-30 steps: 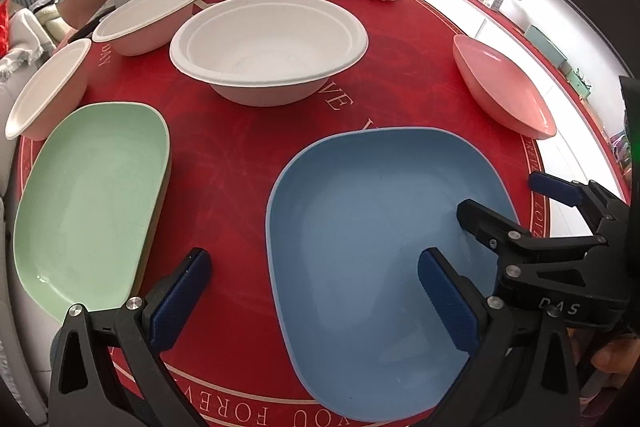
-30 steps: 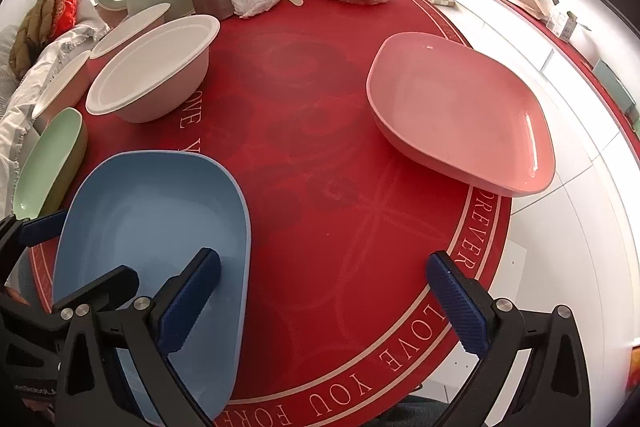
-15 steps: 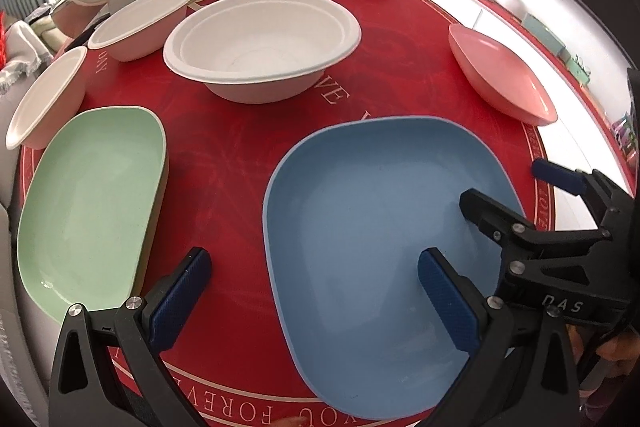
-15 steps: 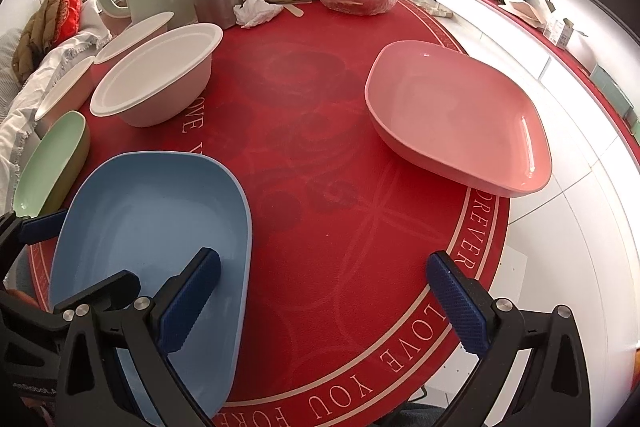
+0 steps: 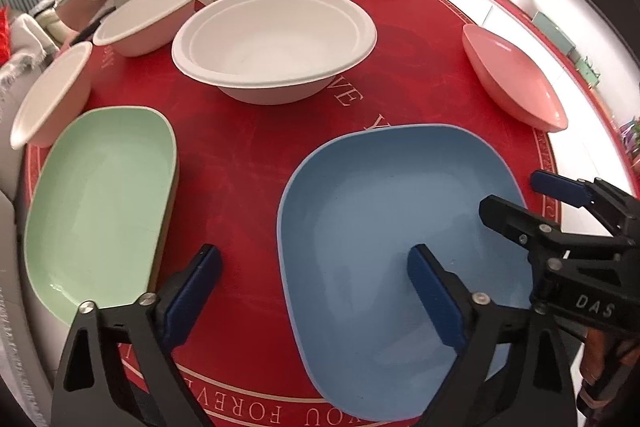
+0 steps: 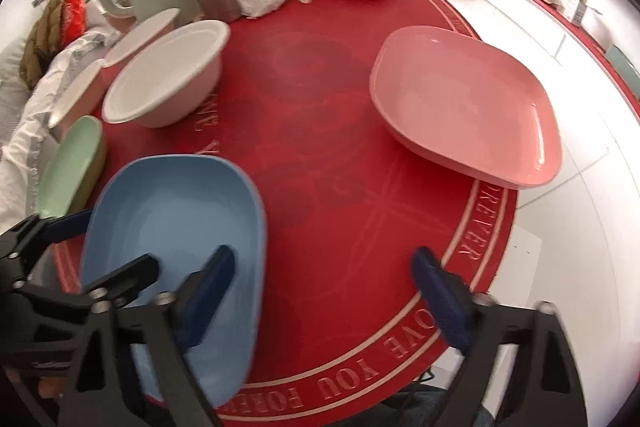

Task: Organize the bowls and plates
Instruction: 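Close the right gripper on the rim of the blue square plate, then lift the blue plate with the right gripper and carry it toward the green plate, then lower the blue plate onto the green plate and open the right gripper, then move the right tool to the pink square plate and grip its rim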

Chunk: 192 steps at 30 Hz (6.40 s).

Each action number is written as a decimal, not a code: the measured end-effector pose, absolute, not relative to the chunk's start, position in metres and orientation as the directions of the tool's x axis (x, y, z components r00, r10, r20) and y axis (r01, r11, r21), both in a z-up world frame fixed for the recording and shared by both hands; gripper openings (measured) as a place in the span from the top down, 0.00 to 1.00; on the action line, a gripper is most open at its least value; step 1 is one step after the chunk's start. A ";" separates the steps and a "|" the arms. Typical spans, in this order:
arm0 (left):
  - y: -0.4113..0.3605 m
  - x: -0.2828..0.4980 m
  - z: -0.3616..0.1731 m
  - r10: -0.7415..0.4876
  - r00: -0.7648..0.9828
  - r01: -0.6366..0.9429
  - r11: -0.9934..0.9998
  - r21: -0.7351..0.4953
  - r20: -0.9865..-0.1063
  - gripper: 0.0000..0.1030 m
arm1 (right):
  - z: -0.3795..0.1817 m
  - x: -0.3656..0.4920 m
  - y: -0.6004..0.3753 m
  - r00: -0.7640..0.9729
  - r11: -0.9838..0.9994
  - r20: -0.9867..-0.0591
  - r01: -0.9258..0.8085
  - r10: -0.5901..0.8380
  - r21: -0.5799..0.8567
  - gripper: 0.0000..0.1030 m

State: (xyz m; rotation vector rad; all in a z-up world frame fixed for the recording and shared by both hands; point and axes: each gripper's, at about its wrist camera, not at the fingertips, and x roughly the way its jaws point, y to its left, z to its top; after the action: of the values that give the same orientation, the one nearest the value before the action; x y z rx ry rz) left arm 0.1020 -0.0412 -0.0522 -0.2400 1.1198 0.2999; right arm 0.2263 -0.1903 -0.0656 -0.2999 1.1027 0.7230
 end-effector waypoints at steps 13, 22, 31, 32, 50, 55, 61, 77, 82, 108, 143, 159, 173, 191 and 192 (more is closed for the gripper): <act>-0.053 0.092 -0.045 0.110 0.439 -0.334 0.941 -0.048 -0.892 0.60 | -0.066 0.193 -0.181 0.259 0.713 -0.874 -0.689 0.412 0.132 0.76; -0.060 0.079 -0.045 0.140 0.456 -0.332 0.943 -0.022 -0.879 0.68 | -0.065 0.183 -0.186 0.257 0.733 -0.879 -0.666 0.400 0.139 0.76; -0.063 0.075 -0.045 0.156 0.477 -0.336 0.942 -0.015 -0.865 0.67 | -0.067 0.180 -0.184 0.290 0.741 -0.877 -0.664 0.384 0.105 0.76; -0.063 0.074 -0.045 0.158 0.480 -0.337 0.942 -0.014 -0.863 0.67 | -0.067 0.179 -0.184 0.293 0.741 -0.876 -0.664 0.385 0.103 0.76; -0.063 0.071 -0.046 0.155 0.495 -0.344 0.939 -0.029 -0.855 0.67 | -0.067 0.176 -0.185 0.311 0.751 -0.871 -0.654 0.382 0.096 0.75; -0.064 0.068 -0.045 0.148 0.499 -0.344 0.938 -0.038 -0.854 0.68 | -0.067 0.175 -0.184 0.317 0.754 -0.870 -0.651 0.378 0.090 0.75; -0.063 0.066 -0.045 0.139 0.492 -0.341 0.939 -0.043 -0.859 0.67 | -0.067 0.173 -0.184 0.321 0.752 -0.869 -0.654 0.377 0.084 0.76; -0.060 0.058 -0.033 0.156 0.512 -0.366 0.929 -0.050 -0.844 0.67 | -0.049 0.171 -0.179 0.299 0.763 -0.869 -0.634 0.395 0.128 0.76; -0.049 0.053 -0.022 0.169 0.530 -0.377 0.925 -0.052 -0.831 0.67 | -0.037 0.169 -0.168 0.298 0.755 -0.862 -0.641 0.409 0.137 0.76; 0.068 0.019 0.036 0.348 0.576 -0.498 0.867 0.020 -0.739 0.67 | 0.002 0.137 -0.045 0.216 0.646 -0.830 -0.735 0.514 0.209 0.76; 0.118 0.004 0.000 0.319 0.599 -0.493 0.870 -0.025 -0.735 0.20 | -0.040 0.137 -0.034 0.217 0.674 -0.852 -0.712 0.477 0.196 0.26; 0.117 -0.003 -0.022 0.333 0.551 -0.539 0.842 -0.022 -0.765 0.20 | -0.049 0.083 -0.036 0.202 0.515 -0.817 -0.847 0.541 0.132 0.26; 0.104 0.005 -0.041 0.309 0.507 -0.525 0.851 -0.004 -0.805 0.20 | -0.065 0.097 -0.026 0.203 0.551 -0.838 -0.824 0.506 0.133 0.26; 0.088 0.024 -0.031 0.290 0.487 -0.521 0.853 -0.008 -0.824 0.20 | -0.058 0.149 -0.078 0.231 0.648 -0.808 -0.727 0.543 0.228 0.26; 0.086 0.025 -0.030 0.293 0.487 -0.519 0.855 -0.003 -0.823 0.20 | -0.058 0.153 -0.081 0.234 0.655 -0.807 -0.719 0.543 0.232 0.26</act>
State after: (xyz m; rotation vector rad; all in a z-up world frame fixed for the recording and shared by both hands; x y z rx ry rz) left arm 0.0255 0.0865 -0.0304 -0.2657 0.9409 0.5008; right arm 0.1532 -0.0813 -0.0581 -0.2041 1.0124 0.8745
